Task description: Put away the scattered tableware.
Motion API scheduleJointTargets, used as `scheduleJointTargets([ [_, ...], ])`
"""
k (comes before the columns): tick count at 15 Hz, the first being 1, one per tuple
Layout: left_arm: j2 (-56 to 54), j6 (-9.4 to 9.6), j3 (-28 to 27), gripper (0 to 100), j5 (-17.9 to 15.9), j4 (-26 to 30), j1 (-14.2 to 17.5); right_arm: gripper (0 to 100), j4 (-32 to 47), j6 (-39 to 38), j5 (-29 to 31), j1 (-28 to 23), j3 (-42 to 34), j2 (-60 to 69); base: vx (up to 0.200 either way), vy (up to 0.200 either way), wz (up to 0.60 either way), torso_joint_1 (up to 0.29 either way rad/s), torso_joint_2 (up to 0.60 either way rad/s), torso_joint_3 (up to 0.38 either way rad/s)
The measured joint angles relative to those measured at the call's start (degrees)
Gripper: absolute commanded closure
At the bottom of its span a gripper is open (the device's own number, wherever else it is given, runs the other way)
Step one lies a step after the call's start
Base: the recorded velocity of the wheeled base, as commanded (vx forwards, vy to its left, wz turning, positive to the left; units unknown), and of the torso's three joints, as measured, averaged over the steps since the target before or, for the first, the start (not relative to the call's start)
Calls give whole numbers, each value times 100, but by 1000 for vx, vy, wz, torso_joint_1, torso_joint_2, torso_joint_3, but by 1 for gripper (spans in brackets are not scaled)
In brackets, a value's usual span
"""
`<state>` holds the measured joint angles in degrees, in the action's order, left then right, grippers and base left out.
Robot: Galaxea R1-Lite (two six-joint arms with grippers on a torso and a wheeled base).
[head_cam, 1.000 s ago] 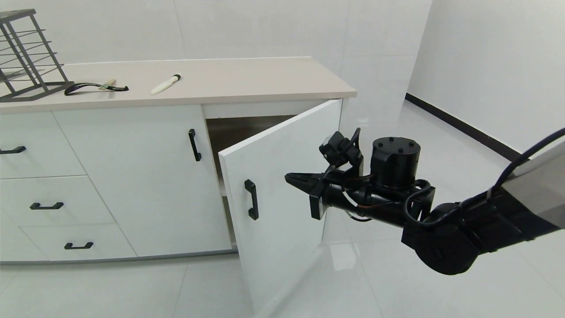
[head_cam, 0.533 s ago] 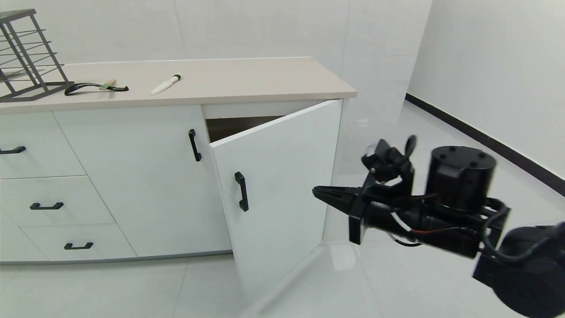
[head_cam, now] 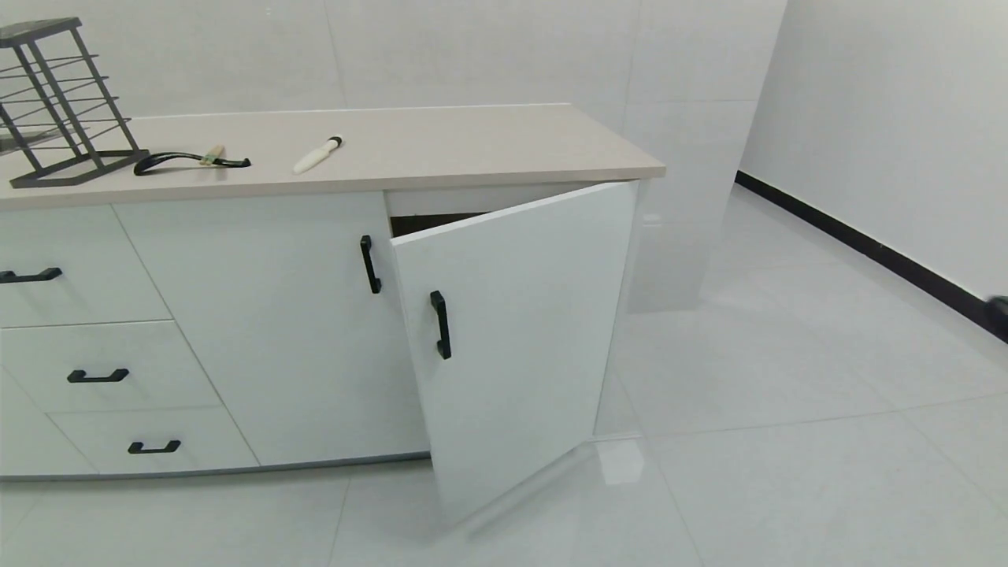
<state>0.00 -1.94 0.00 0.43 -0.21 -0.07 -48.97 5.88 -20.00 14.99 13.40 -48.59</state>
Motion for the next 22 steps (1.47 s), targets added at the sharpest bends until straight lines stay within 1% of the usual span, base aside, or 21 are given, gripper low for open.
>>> scheduleJointTargets([
  [1, 0, 2, 0, 0, 0, 5, 2, 100, 402, -5, -13, -371, -146, 775, 0, 0, 0, 0, 0, 0],
  [3, 0, 2, 0, 0, 0, 7, -6, 100, 1380, -7, -38, -944, -358, 2114, 0, 0, 0, 0, 0, 0],
  [4, 0, 6, 0, 0, 0, 5, -2, 100, 1892, 2, -44, -1195, -483, 2756, 0, 0, 0, 0, 0, 0],
  [5, 0, 6, 0, 0, -2, 5, 0, 100, 2206, 26, -55, -1379, -686, 3259, 0, 0, 0, 0, 0, 0],
  [6, 0, 5, 0, 0, 0, 7, -2, 100, 2453, 59, -85, -1499, -955, 3641, 0, 0, 0, 0, 0, 0],
  [7, 0, 5, 0, 0, 0, 7, -2, 100, 3055, 99, -137, -1532, -1153, 3969, 0, 0, 0, 0, 0, 0],
  [8, 0, -5, 0, 0, 0, 5, -2, 100, 3953, 116, -90, -1537, -1252, 4209, 0, 0, 0, 0, 0, 0],
  [9, 0, -5, 0, 0, 0, 5, -2, 100, 4564, 90, 72, -1521, -1287, 4391, 0, 200, 0, -2, 2, 7],
  [10, 0, -5, 0, 0, 4, 7, -2, 100, 4723, 35, 279, -1510, -1298, 4537, 0, 200, 0, -2, 2, 2],
  [11, 0, -5, 0, 0, 0, 5, -2, 100, 4657, 15, 345, -1499, -1309, 4634, 0, 200, 0, 2, 2, -2],
  [17, 0, 5, 0, 0, 0, 7, 0, 100, 4630, -38, 350, -1484, -1329, 4818, 0, 200, 0, 2, 3, 2],
  [22, 0, 2, 0, 0, 1, 2, -2, 100, 4640, -7, 397, -1495, -1329, 4824, 0, 200, 600, 4, 1, 1],
])
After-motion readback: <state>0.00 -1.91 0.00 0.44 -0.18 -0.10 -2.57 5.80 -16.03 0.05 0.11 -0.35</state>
